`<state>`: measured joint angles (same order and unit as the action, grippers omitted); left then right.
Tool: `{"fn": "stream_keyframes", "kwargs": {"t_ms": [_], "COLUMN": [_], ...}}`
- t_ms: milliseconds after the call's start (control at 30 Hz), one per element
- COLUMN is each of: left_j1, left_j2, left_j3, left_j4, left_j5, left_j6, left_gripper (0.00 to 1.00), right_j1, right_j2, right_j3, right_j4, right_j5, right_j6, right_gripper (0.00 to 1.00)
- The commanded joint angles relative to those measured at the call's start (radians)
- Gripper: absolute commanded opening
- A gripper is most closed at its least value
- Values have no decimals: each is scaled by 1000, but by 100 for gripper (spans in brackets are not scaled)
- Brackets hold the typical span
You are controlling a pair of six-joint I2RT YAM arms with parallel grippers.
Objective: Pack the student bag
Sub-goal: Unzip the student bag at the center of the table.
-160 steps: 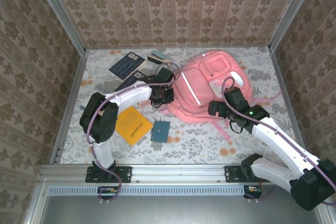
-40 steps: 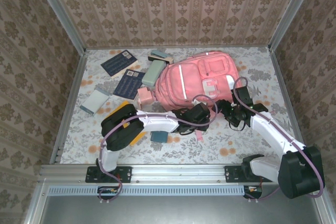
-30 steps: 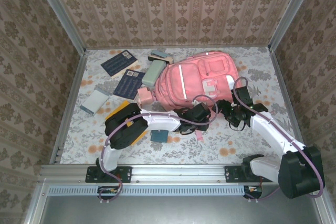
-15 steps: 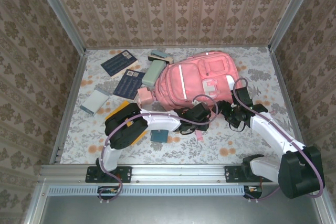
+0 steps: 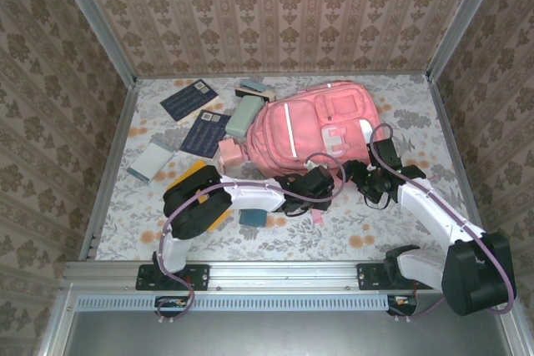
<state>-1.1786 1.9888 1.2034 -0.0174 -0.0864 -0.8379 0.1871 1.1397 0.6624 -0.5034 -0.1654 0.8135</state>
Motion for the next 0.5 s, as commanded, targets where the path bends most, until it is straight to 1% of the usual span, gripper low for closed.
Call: {"fn": "stream_keyframes", "kwargs": {"t_ms": [0, 233, 467], "left_j1": [-10, -12, -13], "left_j2": [-40, -51, -56], "left_j3": [-19, -33, -43], "left_j4": [41, 80, 116], "left_j5": [-18, -11, -6], "left_j6": [11, 23, 28], "left_gripper": [29, 30, 33], "right_j1": [-7, -6, -8], "right_j2": [-11, -23, -26], "right_j3": [-6, -12, -18], "right_j4": [-24, -29, -29], "right_j5": [4, 6, 4], "right_j6": [-14, -11, -8], "right_gripper": [84, 84, 83]}}
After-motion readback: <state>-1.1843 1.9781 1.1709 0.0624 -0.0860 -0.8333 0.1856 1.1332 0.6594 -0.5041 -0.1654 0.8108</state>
